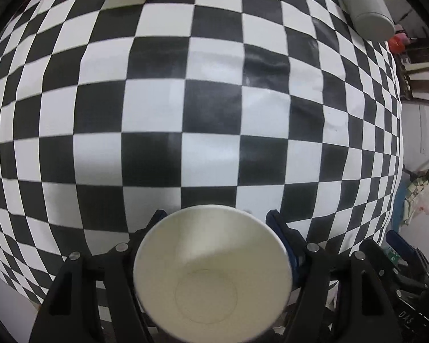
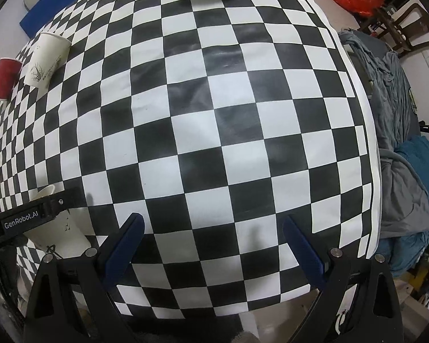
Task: Flip cup upright
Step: 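Hold the cup upright in the left gripper and carry it toward the right gripper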
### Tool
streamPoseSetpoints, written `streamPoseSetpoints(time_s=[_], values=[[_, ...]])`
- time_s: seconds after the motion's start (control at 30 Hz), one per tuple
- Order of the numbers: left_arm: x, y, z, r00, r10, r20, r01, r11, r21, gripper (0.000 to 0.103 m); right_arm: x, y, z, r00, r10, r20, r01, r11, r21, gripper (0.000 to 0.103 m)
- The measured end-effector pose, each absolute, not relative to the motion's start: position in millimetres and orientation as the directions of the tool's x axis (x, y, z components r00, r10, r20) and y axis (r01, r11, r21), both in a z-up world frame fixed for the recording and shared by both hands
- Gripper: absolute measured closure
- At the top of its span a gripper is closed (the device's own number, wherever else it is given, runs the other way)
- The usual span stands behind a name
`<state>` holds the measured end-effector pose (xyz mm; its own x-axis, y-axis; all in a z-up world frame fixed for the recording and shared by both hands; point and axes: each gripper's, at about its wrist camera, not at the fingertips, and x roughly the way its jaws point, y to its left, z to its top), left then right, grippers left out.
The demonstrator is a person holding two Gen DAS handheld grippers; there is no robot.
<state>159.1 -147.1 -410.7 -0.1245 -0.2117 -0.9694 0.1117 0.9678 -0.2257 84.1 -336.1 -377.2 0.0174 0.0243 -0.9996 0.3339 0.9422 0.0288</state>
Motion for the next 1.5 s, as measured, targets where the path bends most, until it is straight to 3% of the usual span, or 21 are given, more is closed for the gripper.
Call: streamPoseSetpoints(time_s=[0.4, 0.9, 1.27, 1.5], values=[[179.6, -131.3, -409.1, -0.073, -0.239, -0.968, 0.093, 0.965, -0.245, 0.033, 80.7, -347.0, -377.5, 0.030, 0.029, -0.999, 0.344, 0.938, 0.038, 0.004], [167.5, -123.9, -353.0, 0.052, -0.299, -0.953, 0.121, 0.949, -0.291, 0.032, 73.3, -345.7, -365.3, 0.080, 0.083, -0.993, 0.337, 0.936, 0.105, 0.004], [180.9, -127.7, -402.4, -0.016, -0.292, -0.956, 0.079, 0.953, -0.292, 0.029, 68.9, -338.4, -363.5, 0.079, 0.079, -0.994, 0.324, 0.941, 0.101, 0.004], [176.8, -130.3, -391.4, 0.018, -0.318, -0.948, 0.087, 0.945, -0.316, 0.029, 61.5, -344.8, -365.1, 0.073, 0.071, -0.995, 0.336, 0.937, 0.092, 0.004]])
